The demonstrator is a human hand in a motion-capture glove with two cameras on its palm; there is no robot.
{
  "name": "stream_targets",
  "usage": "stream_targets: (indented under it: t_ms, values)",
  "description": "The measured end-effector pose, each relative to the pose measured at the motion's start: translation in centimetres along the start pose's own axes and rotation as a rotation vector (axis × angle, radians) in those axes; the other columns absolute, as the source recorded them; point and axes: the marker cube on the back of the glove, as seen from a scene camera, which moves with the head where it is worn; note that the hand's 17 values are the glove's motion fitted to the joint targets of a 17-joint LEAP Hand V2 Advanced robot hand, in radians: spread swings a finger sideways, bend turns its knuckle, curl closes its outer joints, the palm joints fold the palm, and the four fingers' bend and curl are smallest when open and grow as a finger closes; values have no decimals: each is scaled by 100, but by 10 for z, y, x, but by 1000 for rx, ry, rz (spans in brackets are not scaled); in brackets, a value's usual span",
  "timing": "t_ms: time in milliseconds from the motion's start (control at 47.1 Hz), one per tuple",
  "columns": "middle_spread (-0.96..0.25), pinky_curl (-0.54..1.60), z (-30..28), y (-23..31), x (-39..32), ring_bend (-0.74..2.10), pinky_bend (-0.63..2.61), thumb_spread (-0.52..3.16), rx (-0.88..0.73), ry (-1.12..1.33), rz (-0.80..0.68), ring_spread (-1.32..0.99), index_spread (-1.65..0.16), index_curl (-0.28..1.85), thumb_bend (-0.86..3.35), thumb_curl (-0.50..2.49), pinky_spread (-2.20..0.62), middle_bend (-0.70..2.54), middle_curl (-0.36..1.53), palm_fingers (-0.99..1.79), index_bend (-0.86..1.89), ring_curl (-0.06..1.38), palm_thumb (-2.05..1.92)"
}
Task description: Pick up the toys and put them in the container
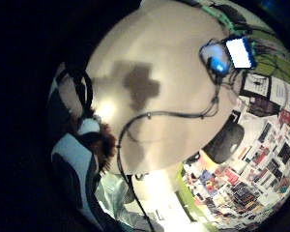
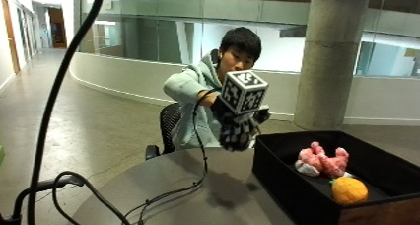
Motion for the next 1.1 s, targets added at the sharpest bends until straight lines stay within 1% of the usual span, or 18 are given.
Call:
stream_targets:
  t_ms: [170, 255, 382, 467, 488, 530, 552, 573, 594, 615, 637, 658, 721, 806, 891, 997, 1082, 1103]
  values:
    - [-29, 67, -74, -1, -38, 134, 151, 78, 193, 20, -66, -37, -35, 112, 9, 83, -42, 70, 64, 81, 45, 64, 76]
    - [-30, 67, -93, 1, -66, 135, 153, 78, 280, 11, -110, -37, -36, 117, 8, 85, -42, 70, 66, 79, 43, 64, 75]
    - [-30, 65, -114, -16, -102, 136, 153, 82, 465, -33, -142, -36, -38, 123, 5, 84, -41, 67, 68, 74, 41, 65, 71]
    - [-28, 62, -115, -30, -113, 134, 146, 93, 493, -19, -130, -34, -38, 125, 2, 81, -40, 58, 67, 65, 38, 64, 67]
    - [-26, 58, -113, -32, -116, 129, 141, 100, 475, -11, -126, -32, -39, 126, 0, 78, -41, 54, 65, 60, 40, 62, 62]
    - [-22, 58, -107, -34, -123, 118, 138, 108, 407, 2, -120, -29, -39, 124, -8, 71, -36, 43, 63, 32, 41, 60, 46]
    - [-19, 60, -103, -35, -127, 110, 140, 110, 364, 7, -116, -26, -38, 121, -11, 68, -32, 36, 61, 9, 37, 59, 38]
    - [-17, 61, -101, -35, -129, 107, 141, 112, 324, 9, -110, -24, -38, 120, -10, 65, -29, 33, 61, 0, 36, 61, 34]
    - [-13, 61, -98, -36, -130, 94, 142, 113, 292, 10, -104, -19, -38, 114, -12, 62, -23, 28, 59, -34, 24, 57, 26]
    - [-11, 58, -97, -37, -130, 87, 141, 114, 270, 11, -99, -17, -38, 110, -12, 60, -21, 26, 57, -38, 18, 55, 22]
    - [-9, 55, -96, -38, -130, 74, 137, 114, 259, 11, -97, -14, -38, 106, -12, 58, -18, 24, 55, -52, 12, 50, 15]
    - [-7, 53, -95, -39, -130, 64, 135, 115, 257, 13, -97, -12, -37, 101, -12, 56, -15, 22, 54, -55, 7, 46, 11]
    - [-3, 49, -94, -40, -128, 48, 128, 115, 275, 16, -102, -7, -37, 90, -9, 51, -9, 17, 50, -51, 2, 39, 2]
    - [0, 45, -97, -37, -123, 37, 121, 115, 316, 6, -111, -2, -35, 78, -7, 47, -3, 11, 46, -45, 1, 33, -5]
    - [2, 42, -105, -30, -109, 32, 115, 115, 384, 8, -124, 0, -33, 69, -6, 43, 0, 9, 42, -39, 4, 31, -6]
    - [2, 39, -115, -15, -79, 29, 107, 119, 533, 19, -107, 1, -32, 61, -4, 40, 3, 11, 38, -29, 8, 30, -4]
    - [1, 37, -111, 3, -50, 29, 102, 123, 604, 133, -66, 1, -31, 56, -2, 38, 4, 13, 36, -21, 11, 30, -2]
    - [1, 36, -110, 6, -46, 30, 100, 126, 608, 154, -59, 0, -31, 56, -1, 37, 4, 15, 36, -14, 13, 31, -1]
